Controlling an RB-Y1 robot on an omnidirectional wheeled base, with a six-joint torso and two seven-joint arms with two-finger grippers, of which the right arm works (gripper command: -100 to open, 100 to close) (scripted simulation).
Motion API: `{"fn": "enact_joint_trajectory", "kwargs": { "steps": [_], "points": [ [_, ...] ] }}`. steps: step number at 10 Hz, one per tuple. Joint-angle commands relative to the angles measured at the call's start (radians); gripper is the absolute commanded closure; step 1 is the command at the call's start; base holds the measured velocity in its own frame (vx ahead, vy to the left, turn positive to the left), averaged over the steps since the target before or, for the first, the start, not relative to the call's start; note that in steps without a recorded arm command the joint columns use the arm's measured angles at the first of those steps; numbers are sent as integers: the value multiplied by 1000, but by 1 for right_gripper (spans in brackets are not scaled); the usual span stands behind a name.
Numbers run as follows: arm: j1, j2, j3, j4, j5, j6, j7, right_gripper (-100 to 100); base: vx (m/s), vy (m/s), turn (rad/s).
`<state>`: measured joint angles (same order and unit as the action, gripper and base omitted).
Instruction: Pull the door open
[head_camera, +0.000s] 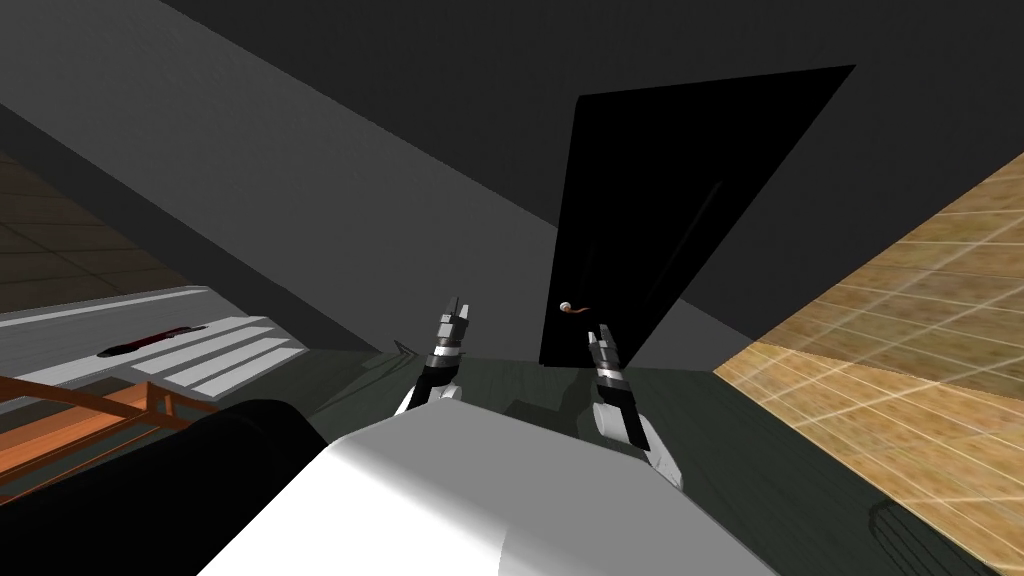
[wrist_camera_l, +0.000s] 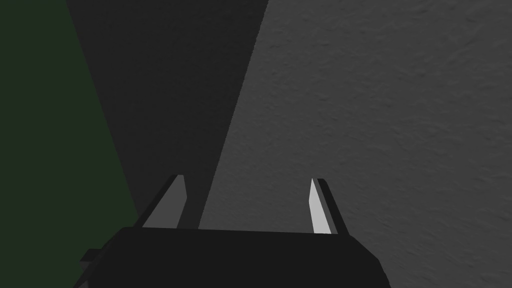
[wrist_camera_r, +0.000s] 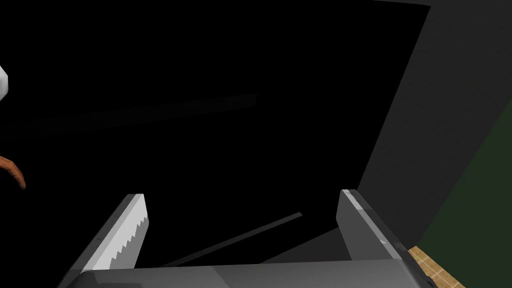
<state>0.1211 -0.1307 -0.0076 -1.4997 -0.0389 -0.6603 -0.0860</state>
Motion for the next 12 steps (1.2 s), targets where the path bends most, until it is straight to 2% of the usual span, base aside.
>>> {"fn": "enact_joint_trajectory", "kwargs": {
  "steps": [1,2,3,4,5,6,7,8,9,10,11,12],
  "points": [
    [-28,-10,3,50,-2,0,-4,-100,54,-28,46],
    [-28,-10,3,68,-2,0,-4,-100,46,-26,28],
    [-54,-19,6,112,-3,-4,-7,-100,45,-38,45],
    [-54,-19,6,125,-3,-4,-7,-100,38,-31,35],
    [-80,-27,9,166,-4,-8,-9,-100,56,-30,50],
    [-80,-27,9,182,-4,-8,-9,-100,46,-27,28],
    [-105,-35,11,215,-5,-13,-12,-100,49,-31,46],
    [-105,-35,11,238,-5,-13,-12,-100,42,-28,29],
    [-130,-42,14,278,-7,-17,-15,-100,47,-32,49],
    [-130,-42,14,293,-7,-17,-15,-100,38,-30,27],
    [-155,-50,17,332,-8,-21,-18,-100,49,-28,39],
    [-155,-50,17,349,-8,-21,-18,-100,44,-26,35]
  ]
}}
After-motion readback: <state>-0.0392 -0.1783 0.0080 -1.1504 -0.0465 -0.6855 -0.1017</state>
